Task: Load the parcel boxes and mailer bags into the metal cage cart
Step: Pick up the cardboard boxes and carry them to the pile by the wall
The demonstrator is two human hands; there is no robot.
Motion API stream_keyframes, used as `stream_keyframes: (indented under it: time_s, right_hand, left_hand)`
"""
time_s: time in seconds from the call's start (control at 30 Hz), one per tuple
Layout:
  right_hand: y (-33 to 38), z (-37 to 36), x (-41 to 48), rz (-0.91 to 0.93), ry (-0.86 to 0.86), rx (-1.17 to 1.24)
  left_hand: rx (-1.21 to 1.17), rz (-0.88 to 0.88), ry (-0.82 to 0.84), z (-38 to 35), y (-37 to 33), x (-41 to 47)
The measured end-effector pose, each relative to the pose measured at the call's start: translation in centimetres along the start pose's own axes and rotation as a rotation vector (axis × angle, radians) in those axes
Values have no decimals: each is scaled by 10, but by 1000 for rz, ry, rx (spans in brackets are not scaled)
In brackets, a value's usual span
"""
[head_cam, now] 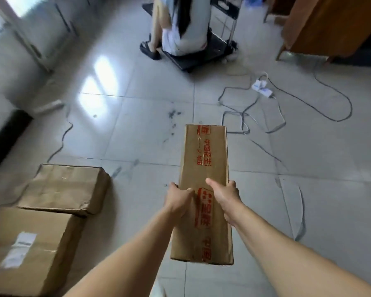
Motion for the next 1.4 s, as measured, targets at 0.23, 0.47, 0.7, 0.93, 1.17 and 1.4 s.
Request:
stream_keyframes:
  time_s: [0.23, 0.47, 0.7, 0.93, 1.17, 1.4]
  right_hand:
    - [192, -178, -41, 273, 264, -303]
    - [277, -329, -60, 428, 529, -480]
    - [289, -452, -55, 562, 706, -715]
    - [239, -577, -29, 535, 800, -873]
    - [166, -695, 26, 434, 809, -964]
    - [118, -772, 67, 434, 779, -1055]
  left_hand:
    - [-322, -2, -211, 212, -71, 6]
    - [-578, 84, -485, 342, -66, 33]
    - [-916, 162, -600, 381, -13, 82]
    - [-1004, 286, -681, 431, 73, 143]
    - [-977, 371, -667, 473, 157, 225]
    - [-934, 423, -581, 499, 219, 288]
Point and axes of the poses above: each hand's wrist, its own x-axis towards the middle knuckle, its own z-axis out of the back of the hand, y = z × x, the point moved 9 cm from there along x, towards the middle knuckle, and after that the axes turned 2 degrees about z, right-handed, at the moved point
